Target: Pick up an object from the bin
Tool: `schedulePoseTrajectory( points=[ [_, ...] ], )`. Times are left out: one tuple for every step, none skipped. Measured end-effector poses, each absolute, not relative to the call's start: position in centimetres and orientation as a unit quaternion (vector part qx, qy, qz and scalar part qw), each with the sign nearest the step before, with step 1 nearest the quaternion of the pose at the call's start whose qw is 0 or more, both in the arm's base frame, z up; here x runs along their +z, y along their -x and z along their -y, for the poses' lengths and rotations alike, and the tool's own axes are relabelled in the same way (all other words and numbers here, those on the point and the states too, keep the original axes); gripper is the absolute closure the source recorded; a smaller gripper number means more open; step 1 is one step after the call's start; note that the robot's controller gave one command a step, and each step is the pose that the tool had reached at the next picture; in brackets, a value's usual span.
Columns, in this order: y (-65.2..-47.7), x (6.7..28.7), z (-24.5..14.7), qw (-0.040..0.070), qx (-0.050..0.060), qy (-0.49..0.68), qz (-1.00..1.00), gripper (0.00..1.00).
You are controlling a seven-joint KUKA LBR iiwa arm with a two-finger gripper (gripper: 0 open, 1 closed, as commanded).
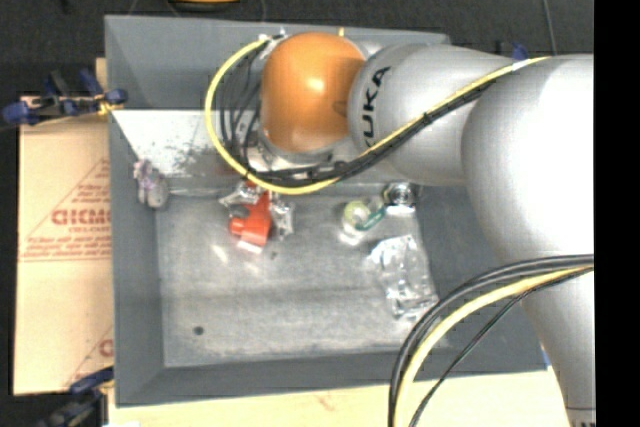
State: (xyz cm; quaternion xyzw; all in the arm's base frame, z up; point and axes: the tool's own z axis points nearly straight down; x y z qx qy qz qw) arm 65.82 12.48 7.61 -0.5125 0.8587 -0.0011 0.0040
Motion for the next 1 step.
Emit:
schedulePoseTrajectory(
  points=[
    [-65.81,7.64,-12.47,0.004,0.0,0.511,-0.86,1.0]
  ],
)
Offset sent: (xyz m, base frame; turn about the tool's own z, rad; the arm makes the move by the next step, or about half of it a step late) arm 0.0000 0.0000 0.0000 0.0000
